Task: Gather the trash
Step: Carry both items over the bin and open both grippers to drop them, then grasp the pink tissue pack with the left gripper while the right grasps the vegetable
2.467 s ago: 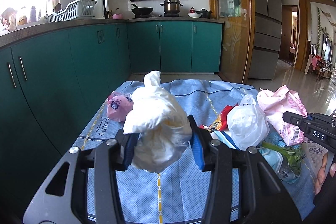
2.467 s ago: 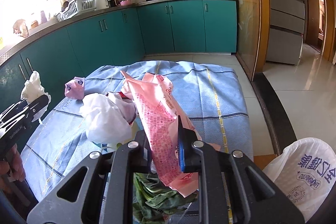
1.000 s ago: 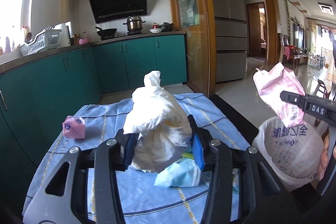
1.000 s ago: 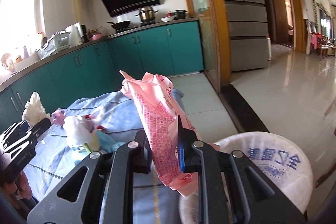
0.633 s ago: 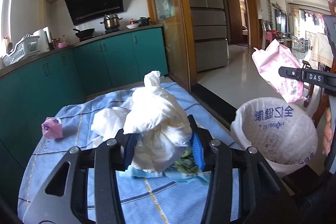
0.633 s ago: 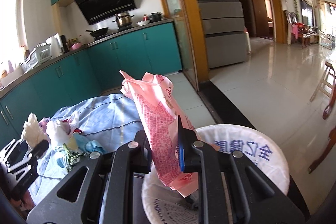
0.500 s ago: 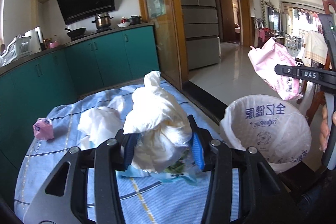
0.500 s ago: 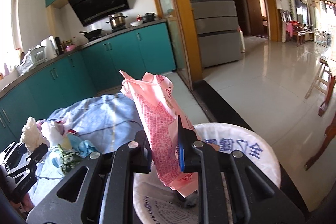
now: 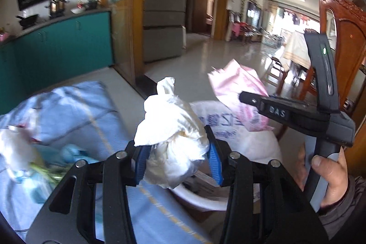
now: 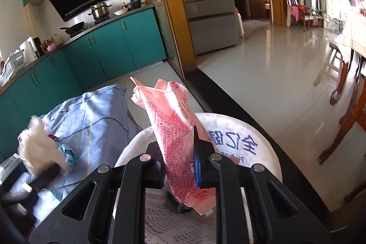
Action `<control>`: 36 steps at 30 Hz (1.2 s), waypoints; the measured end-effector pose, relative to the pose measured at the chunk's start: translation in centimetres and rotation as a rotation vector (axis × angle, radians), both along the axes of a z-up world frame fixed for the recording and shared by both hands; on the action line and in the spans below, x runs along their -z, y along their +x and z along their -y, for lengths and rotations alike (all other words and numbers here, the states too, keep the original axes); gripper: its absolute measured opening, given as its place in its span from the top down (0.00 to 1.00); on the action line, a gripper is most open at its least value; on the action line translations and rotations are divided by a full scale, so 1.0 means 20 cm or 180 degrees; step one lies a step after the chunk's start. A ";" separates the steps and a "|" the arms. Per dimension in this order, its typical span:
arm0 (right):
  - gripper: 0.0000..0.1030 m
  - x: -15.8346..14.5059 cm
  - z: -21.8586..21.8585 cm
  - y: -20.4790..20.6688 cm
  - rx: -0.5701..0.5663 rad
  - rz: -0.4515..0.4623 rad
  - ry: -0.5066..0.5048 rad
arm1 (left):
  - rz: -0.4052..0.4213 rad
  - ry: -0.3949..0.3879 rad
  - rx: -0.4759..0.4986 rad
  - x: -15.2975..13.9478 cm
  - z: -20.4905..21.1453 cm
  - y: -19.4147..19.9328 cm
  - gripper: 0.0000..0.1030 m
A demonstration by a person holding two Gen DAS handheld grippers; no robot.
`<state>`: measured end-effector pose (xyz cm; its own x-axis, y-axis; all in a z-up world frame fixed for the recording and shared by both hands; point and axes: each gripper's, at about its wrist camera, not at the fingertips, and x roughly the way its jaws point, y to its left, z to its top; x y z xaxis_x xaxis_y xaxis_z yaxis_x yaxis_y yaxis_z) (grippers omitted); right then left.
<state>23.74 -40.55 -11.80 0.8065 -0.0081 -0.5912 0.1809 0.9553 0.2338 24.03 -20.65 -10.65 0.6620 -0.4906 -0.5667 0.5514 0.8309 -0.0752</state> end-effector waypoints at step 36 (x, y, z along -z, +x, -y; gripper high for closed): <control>0.26 -0.05 -0.67 0.29 -0.1195 -0.0124 -0.0203 | 0.0265 0.0567 -0.2957 -0.13 -1.56 0.63 0.15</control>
